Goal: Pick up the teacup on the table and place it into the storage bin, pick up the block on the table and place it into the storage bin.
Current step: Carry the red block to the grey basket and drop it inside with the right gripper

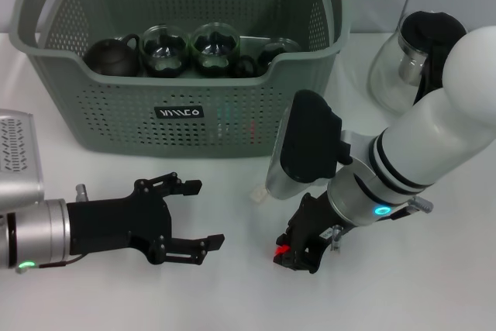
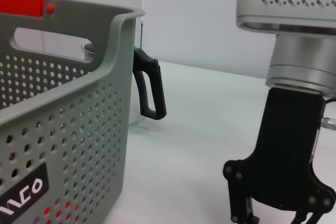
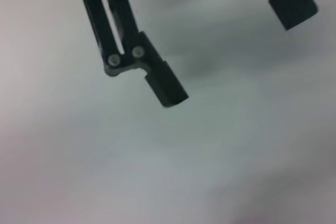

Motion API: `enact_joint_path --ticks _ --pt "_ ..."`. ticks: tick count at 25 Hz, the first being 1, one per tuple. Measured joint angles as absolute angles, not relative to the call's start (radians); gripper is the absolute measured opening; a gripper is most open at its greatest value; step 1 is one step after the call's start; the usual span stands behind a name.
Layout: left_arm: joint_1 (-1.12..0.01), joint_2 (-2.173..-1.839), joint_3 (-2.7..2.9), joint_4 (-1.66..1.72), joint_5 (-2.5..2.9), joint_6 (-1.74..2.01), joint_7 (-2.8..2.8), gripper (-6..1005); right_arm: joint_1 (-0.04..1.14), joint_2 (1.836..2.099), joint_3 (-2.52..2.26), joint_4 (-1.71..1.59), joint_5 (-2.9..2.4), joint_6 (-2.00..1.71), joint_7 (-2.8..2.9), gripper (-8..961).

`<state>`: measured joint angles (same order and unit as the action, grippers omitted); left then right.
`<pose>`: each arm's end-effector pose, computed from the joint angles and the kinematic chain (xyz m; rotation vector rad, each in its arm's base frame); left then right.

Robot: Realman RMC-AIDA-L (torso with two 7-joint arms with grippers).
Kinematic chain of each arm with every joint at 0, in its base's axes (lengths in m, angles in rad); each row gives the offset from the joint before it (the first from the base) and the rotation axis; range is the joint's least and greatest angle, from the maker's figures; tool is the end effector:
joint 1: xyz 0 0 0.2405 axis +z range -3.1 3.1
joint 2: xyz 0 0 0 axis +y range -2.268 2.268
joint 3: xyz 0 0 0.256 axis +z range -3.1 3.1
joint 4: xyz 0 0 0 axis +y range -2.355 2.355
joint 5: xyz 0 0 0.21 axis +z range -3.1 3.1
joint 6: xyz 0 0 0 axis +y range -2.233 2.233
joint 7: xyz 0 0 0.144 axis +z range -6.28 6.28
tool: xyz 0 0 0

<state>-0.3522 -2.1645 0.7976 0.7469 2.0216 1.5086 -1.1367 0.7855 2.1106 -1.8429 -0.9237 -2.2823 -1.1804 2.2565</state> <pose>-0.2898 0.2812 -0.0336 -2.7605 -0.4120 -0.5458 0.1543 0.3324 -0.1287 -3.0140 0.3210 -0.5691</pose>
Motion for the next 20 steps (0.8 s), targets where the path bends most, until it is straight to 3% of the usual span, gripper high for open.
enact_joint_path --ticks 6,13,20 --pt "-0.345 -2.166 0.789 0.748 2.022 1.508 -1.137 951 0.752 2.1 -1.791 -1.043 -2.287 -1.271 2.269 230" --pt "-0.34 -2.165 0.764 0.749 2.022 1.507 -1.137 951 0.686 2.097 -1.534 -1.497 -2.389 -1.577 2.412 229" --pt "-0.337 -2.166 0.761 0.749 2.022 1.508 -1.137 951 0.842 2.097 -1.186 -1.706 -2.391 -1.7 2.485 229"
